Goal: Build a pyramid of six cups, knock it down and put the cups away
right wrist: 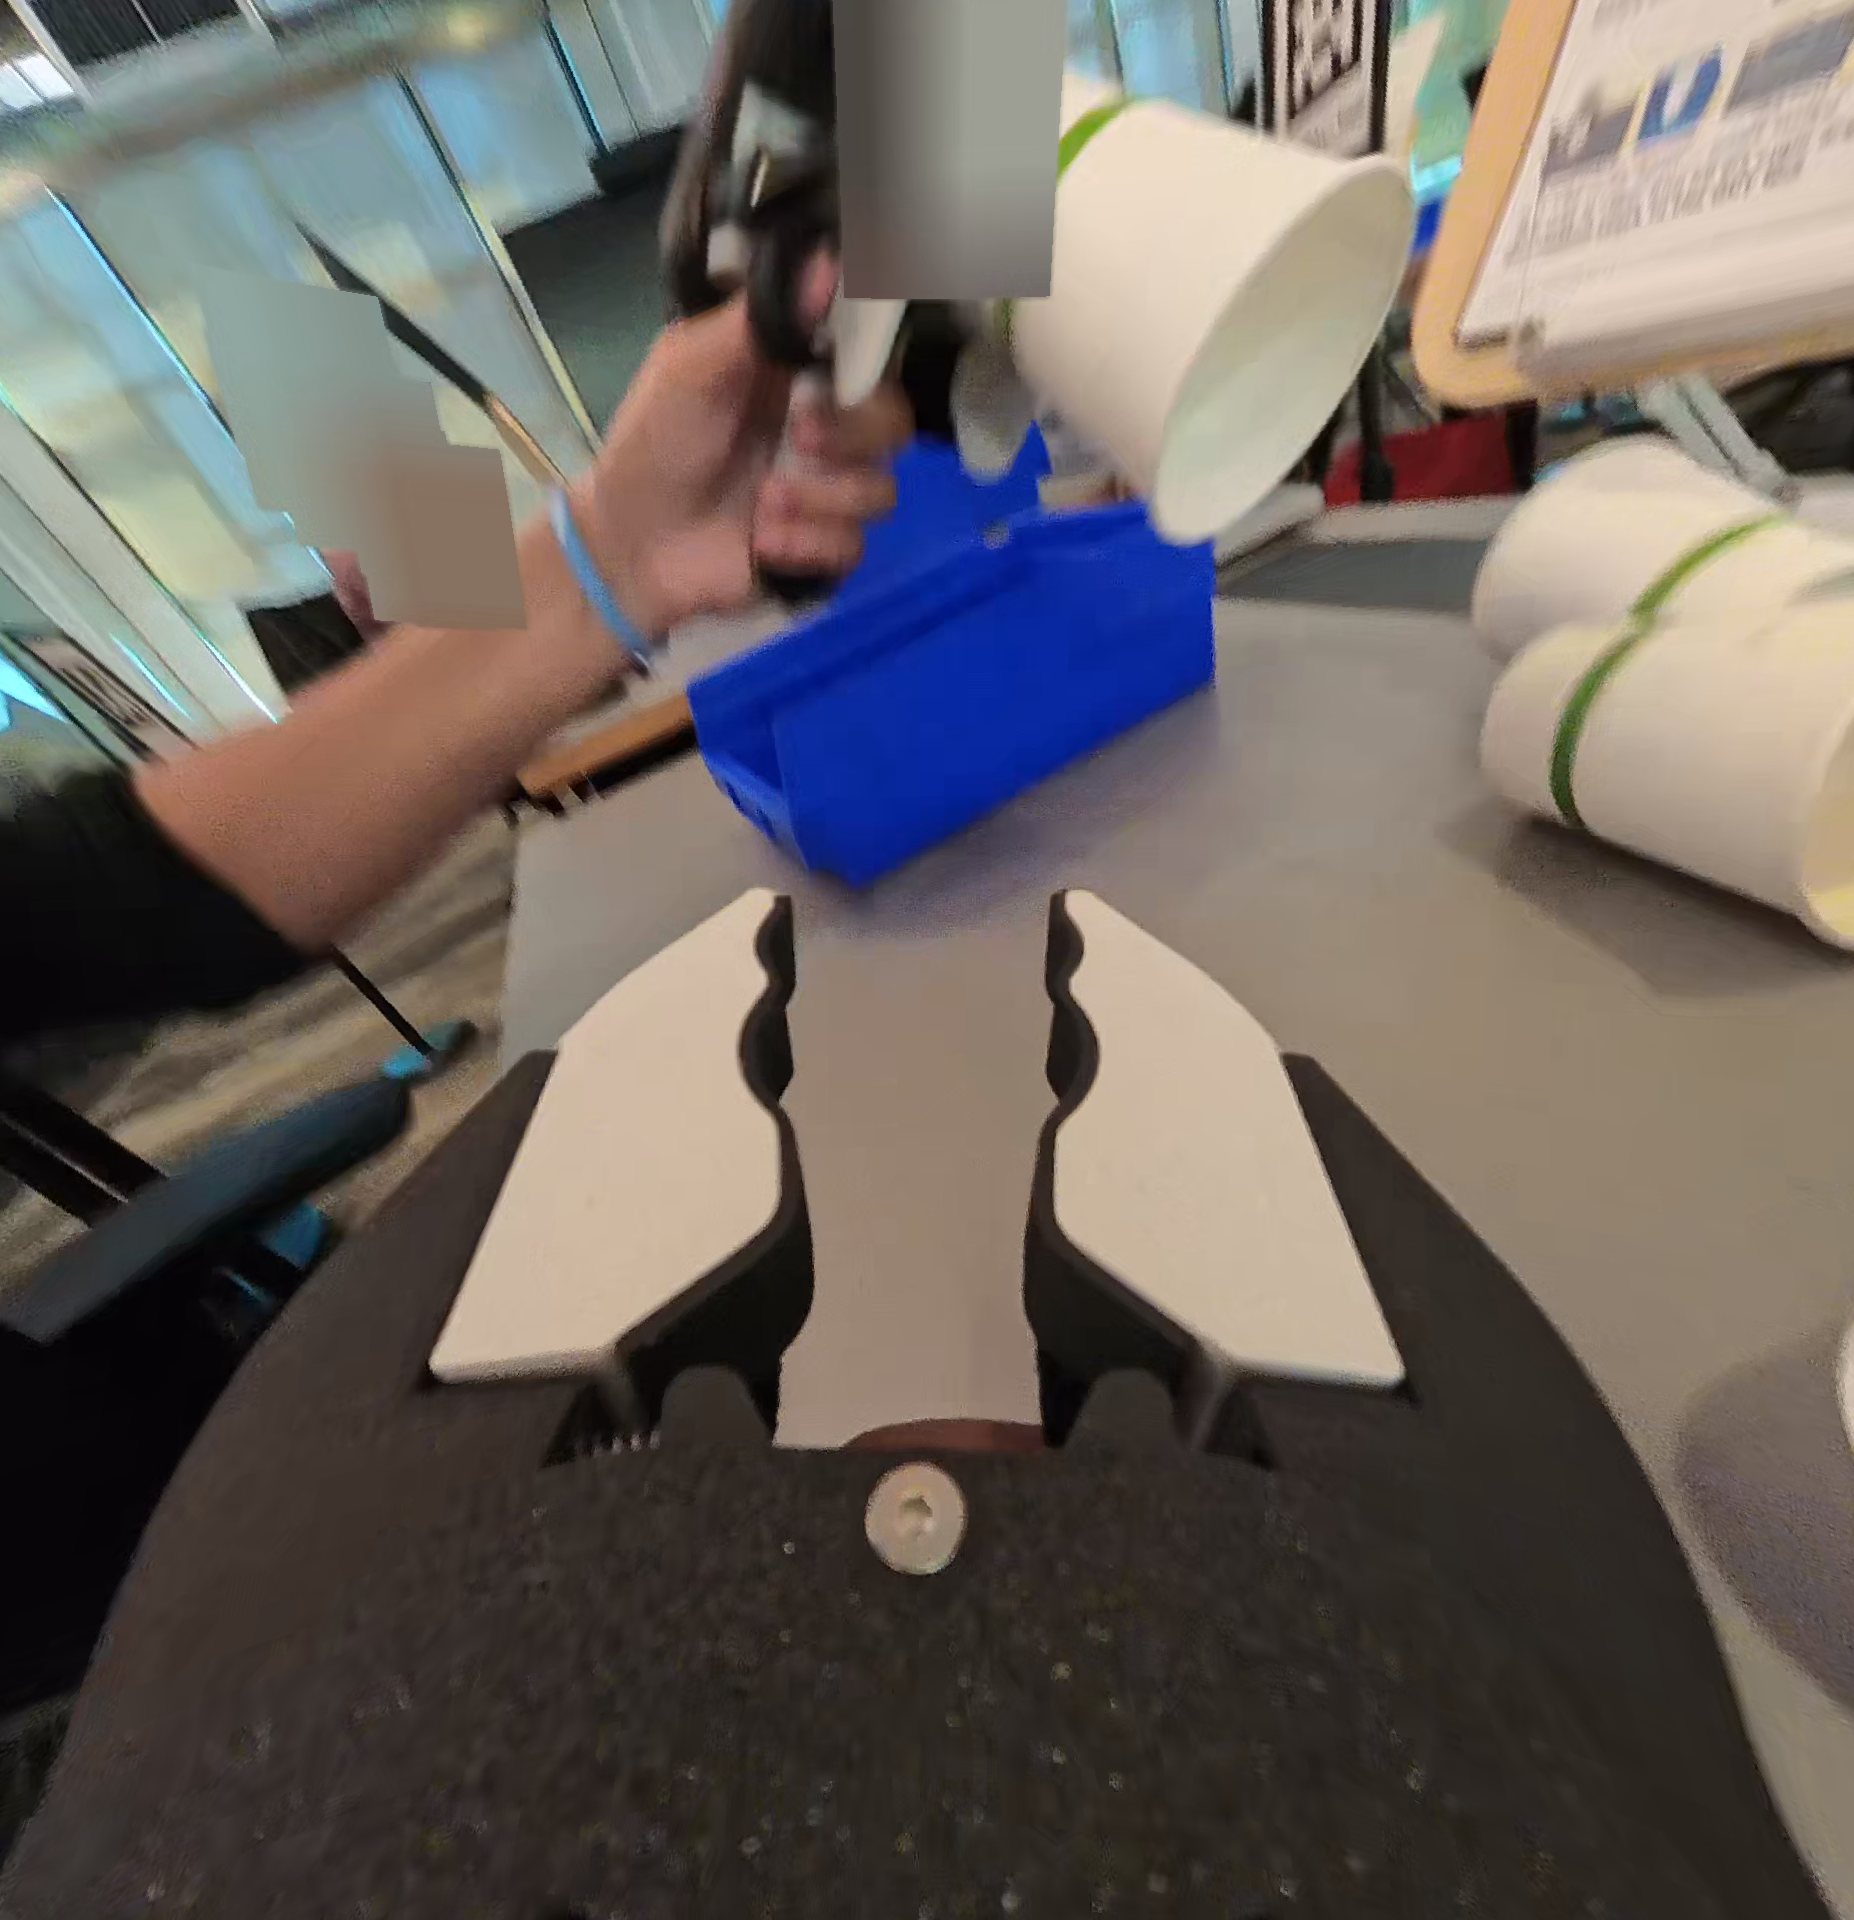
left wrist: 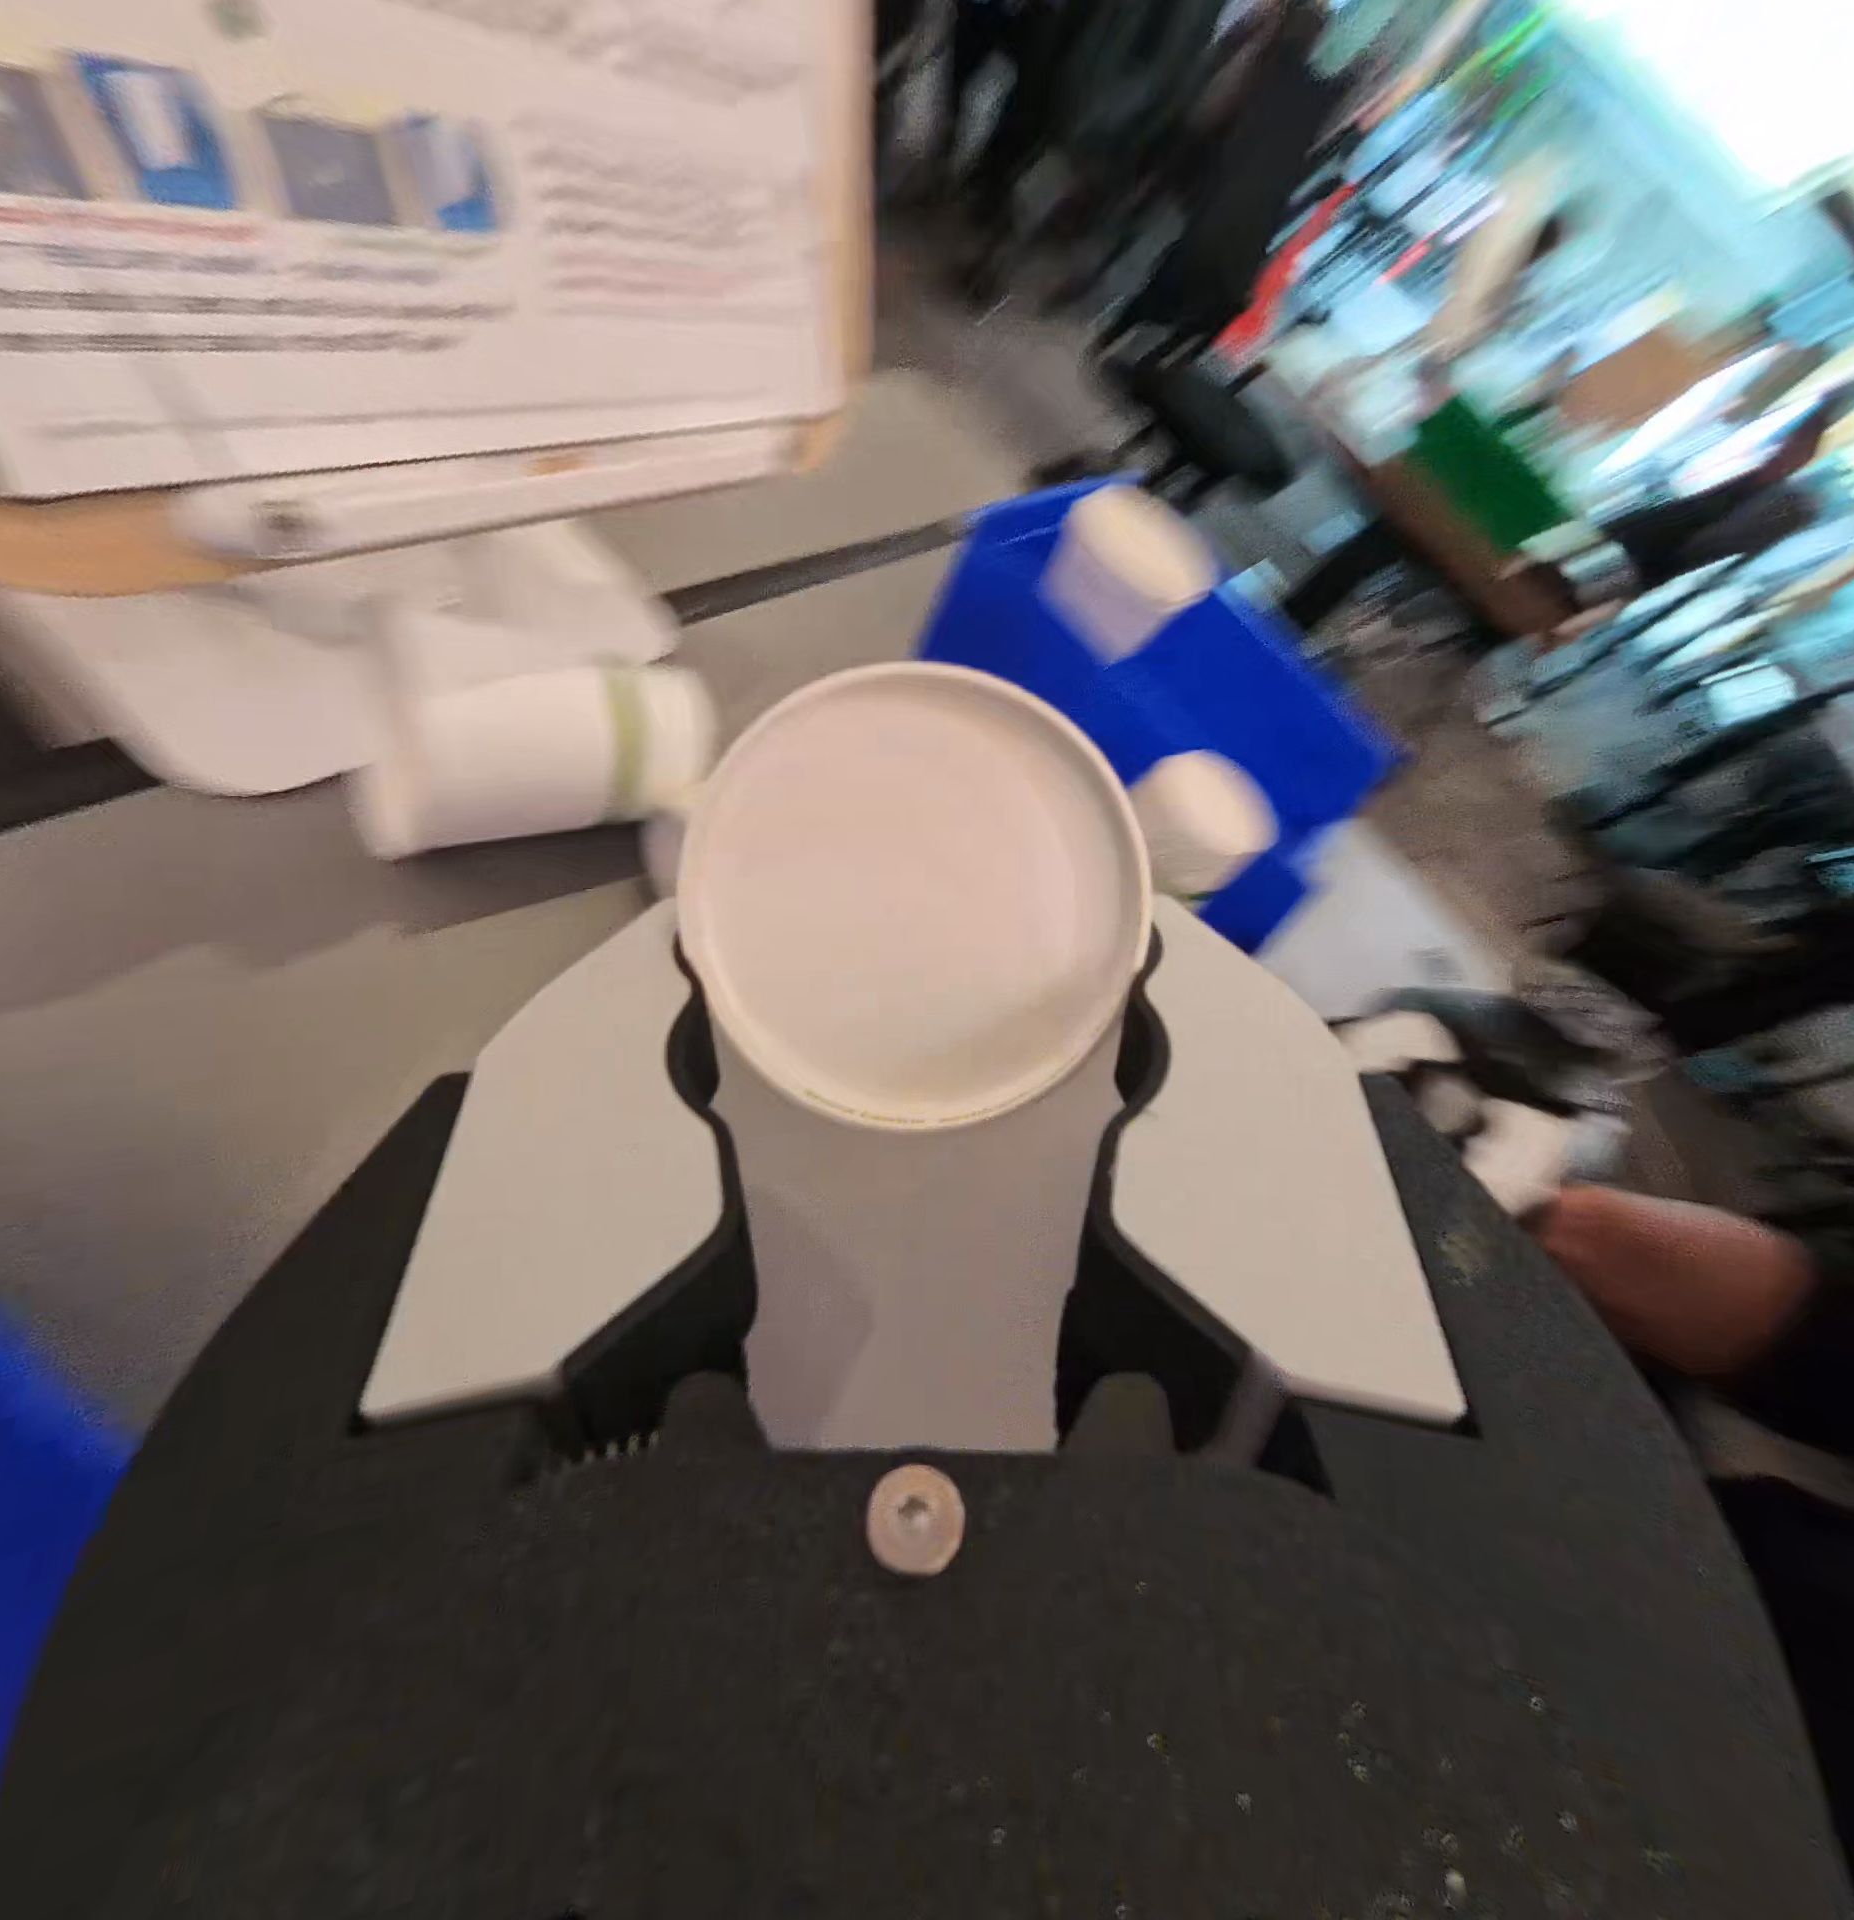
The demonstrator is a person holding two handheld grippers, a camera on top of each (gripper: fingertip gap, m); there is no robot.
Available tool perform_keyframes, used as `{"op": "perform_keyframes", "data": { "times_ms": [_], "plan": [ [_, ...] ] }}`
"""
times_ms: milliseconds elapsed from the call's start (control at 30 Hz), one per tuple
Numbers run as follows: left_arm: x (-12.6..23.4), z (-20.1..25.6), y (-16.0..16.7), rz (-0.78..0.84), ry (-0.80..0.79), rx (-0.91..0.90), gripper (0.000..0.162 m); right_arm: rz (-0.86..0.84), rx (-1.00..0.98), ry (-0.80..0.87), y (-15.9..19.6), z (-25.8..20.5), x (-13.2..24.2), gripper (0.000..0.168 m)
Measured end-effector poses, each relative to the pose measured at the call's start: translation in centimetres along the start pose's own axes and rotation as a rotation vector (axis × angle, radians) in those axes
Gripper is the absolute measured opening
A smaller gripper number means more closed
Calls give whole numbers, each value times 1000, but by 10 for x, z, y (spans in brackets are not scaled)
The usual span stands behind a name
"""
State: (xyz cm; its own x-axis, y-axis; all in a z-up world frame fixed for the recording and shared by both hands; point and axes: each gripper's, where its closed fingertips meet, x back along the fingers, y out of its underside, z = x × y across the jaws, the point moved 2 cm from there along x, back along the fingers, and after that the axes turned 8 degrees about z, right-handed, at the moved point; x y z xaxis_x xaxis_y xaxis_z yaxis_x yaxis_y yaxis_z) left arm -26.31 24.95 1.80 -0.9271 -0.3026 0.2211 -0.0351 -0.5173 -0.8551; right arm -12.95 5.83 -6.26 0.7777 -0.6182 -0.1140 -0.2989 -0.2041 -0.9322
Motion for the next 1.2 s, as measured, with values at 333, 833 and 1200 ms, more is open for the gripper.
{"op": "perform_keyframes", "data": {
  "times_ms": [333,833,1200],
  "plan": [
    [7,123,77,203,438,243,76,214,1,-212,-58,-55,-35,4],
    [23,163,229,-36,139,-132,74,-686,655,571,-267,130,95,1],
    [19,153,235,-100,108,-226,77,-1300,351,485,-183,256,110,1]
  ]
}}
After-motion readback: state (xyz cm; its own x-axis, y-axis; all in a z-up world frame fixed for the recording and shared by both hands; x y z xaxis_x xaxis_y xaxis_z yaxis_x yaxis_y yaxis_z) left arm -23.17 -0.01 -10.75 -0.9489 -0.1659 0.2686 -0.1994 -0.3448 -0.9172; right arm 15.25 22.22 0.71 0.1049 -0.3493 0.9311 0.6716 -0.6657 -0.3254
